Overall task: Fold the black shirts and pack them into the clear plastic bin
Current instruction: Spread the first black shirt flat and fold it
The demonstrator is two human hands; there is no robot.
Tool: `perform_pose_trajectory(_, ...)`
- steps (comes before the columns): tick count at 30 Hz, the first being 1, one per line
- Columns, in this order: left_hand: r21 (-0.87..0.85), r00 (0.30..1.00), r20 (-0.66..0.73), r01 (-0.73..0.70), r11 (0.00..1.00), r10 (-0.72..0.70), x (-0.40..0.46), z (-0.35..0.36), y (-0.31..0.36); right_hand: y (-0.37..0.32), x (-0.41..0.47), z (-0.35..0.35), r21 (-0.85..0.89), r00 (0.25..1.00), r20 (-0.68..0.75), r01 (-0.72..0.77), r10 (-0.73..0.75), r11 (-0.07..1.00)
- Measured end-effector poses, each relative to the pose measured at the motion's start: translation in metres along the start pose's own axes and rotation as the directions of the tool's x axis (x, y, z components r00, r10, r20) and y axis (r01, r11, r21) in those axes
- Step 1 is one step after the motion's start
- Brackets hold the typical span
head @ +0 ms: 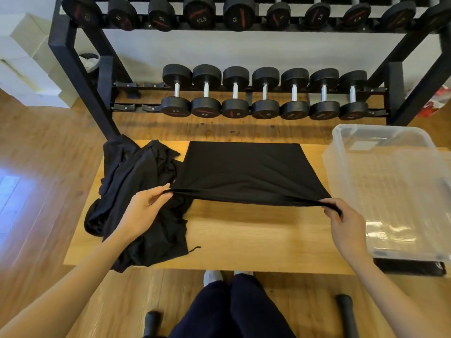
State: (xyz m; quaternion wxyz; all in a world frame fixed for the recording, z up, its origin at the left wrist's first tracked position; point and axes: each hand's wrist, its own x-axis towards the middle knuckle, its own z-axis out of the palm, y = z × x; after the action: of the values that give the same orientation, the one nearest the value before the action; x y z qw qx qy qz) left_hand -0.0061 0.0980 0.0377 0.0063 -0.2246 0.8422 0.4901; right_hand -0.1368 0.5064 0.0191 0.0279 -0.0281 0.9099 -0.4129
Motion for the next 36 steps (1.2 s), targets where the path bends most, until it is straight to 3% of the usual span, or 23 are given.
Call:
perform_pose_trajectory(6, 0.100, 0.999, 0.046, -0.031, 0.994, 0.026, -0.043, -0.002, -0.017, 0.006, -0.035, -0.016, -0.011, 0.998, 0.066, -0.007, 0.008, 1.000)
perform_pose_trajectory(9, 0.141, 0.997, 0.031, -0.078, 0.987, 0.074, -0.060, -0.002, -0.017, 0.006, -0.047, -0.022, -0.108, 0.995, 0.094, 0.049, -0.039, 0.993)
perform_pose_trajectory(15, 0.151, 0.990, 0.064, -0.133, 0.980, 0.125, -0.086, 0.002, -0.012, 0.000, -0.068, -0.035, -0.081, 0.980, 0.197, 0.007, 0.010, 0.997)
perform_pose_trajectory(26, 0.026, 0.975, 0.220, -0.049, 0.998, 0.042, -0.120, -0.005, -0.019, -0.007, -0.095, -0.075, -0.167, 0.904, 0.405, -0.073, 0.136, 0.983)
perform_pose_trajectory(33, -0.097, 0.968, 0.253, 0.031, 0.995, -0.006, -0.114, -0.001, -0.009, -0.019, -0.079, -0.097, -0.231, 0.773, 0.595, -0.100, 0.221, 0.968)
perform_pose_trajectory(36, -0.105, 0.970, 0.241, 0.018, 0.994, 0.008, -0.102, -0.001, -0.005, -0.025, -0.060, -0.096, -0.228, 0.769, 0.588, -0.140, 0.251, 0.964)
